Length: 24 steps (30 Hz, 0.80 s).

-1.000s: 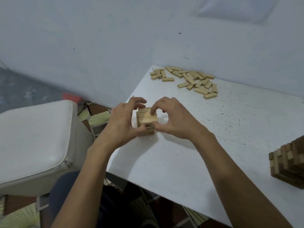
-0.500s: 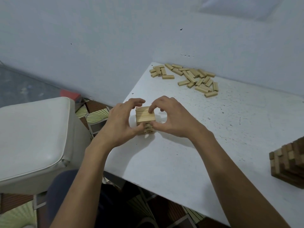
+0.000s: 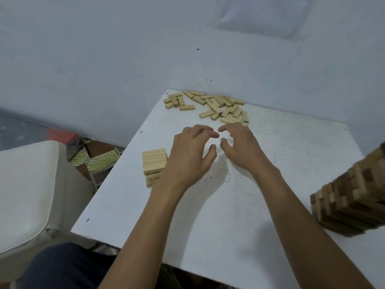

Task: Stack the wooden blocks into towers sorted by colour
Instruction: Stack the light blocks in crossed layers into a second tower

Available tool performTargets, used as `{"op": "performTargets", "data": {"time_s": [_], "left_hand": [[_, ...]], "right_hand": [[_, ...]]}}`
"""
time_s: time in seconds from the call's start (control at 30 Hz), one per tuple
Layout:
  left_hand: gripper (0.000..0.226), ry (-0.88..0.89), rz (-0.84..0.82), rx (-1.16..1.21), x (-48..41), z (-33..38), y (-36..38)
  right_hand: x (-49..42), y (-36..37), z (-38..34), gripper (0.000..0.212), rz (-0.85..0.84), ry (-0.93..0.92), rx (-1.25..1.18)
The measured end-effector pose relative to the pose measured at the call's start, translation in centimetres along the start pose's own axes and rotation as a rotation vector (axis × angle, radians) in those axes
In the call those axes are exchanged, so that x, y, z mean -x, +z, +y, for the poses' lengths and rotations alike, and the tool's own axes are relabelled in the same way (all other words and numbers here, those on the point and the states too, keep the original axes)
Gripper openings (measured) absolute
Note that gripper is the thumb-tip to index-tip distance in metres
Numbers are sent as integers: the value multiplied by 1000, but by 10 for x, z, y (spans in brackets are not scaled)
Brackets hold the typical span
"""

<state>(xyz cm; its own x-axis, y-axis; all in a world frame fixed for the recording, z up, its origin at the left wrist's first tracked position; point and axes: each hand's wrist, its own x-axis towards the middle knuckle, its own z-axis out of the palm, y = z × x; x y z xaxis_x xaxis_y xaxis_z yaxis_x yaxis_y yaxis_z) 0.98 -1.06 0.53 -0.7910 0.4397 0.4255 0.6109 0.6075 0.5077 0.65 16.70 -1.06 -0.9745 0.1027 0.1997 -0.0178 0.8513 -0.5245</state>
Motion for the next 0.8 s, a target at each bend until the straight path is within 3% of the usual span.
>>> {"op": "performTargets", "data": {"time_s": [0.13,0.37,0.67,0.8], "left_hand": [[31,-39,-117,-13,-43,7,43],[50,-148,-225,-126,-88,-15,106],[48,-151,-172,-139,-100,-21,126],[42,-147,-170,-124,-106,-24,125]], "right_hand": [[-15,-5,33,45,69,124,107],[-41,1,66,59,-1,149,305],[-52,5,75,33,78,116,184],[-52,4,72,32,75,100,136]]}}
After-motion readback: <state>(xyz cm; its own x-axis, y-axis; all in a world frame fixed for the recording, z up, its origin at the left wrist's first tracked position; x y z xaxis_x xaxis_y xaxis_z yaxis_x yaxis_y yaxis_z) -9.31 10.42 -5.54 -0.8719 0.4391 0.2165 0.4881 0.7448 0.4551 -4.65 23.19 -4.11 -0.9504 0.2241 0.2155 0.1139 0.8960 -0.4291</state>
